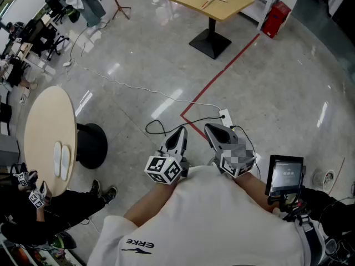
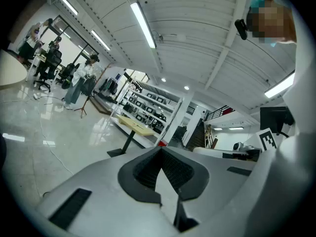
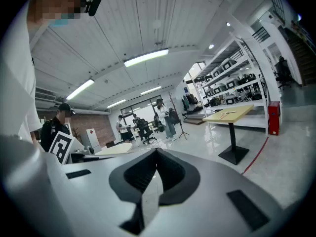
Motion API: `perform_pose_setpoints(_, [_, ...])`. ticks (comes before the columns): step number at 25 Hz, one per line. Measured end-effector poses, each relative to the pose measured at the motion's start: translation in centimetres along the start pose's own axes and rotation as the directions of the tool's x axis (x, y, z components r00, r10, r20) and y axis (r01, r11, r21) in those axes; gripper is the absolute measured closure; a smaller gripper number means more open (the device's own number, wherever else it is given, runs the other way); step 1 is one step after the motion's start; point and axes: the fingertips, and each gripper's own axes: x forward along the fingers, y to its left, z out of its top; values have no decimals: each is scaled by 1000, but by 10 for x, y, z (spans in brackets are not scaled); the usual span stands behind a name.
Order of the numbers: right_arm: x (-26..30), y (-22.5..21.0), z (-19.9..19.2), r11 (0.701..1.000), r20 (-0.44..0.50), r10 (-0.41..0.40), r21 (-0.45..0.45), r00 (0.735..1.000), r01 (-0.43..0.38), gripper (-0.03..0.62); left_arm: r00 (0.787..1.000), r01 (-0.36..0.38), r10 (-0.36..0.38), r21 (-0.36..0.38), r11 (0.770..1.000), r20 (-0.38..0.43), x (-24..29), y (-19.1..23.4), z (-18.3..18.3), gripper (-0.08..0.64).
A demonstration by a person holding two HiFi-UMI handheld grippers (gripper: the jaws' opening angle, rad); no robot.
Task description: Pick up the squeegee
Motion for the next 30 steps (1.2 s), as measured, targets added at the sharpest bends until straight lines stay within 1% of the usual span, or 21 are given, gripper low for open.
perform_pose_setpoints(9, [1, -3, 1, 1000, 7, -2, 1, 1000, 2, 588, 1000, -1, 1, 3, 1000, 0, 2, -1, 1, 557])
perform_pose_setpoints(15, [4, 4, 3, 1000, 8, 16, 15, 1000, -16, 588, 1000, -13, 13, 0, 1000, 4, -4, 1, 5, 557])
perform_pose_setpoints(19, [11, 13, 2, 999, 0, 47, 4, 999, -47, 588, 999, -32, 32, -6, 999, 18, -11, 7, 8, 557])
perform_pose_setpoints(22, [22, 22, 1, 997, -16, 83, -5, 996, -83, 588, 998, -60, 61, -11, 998, 35, -19, 16, 13, 557])
perform_pose_setpoints(26, [44, 42, -5, 990, -31, 138, -22, 990, -139, 588, 992, -104, 105, -16, 994, 64, -36, 40, 19, 557])
perform_pose_setpoints(30, [65, 60, -9, 985, -47, 168, -31, 985, -170, 588, 988, -134, 135, -22, 991, 79, -54, 61, 25, 557])
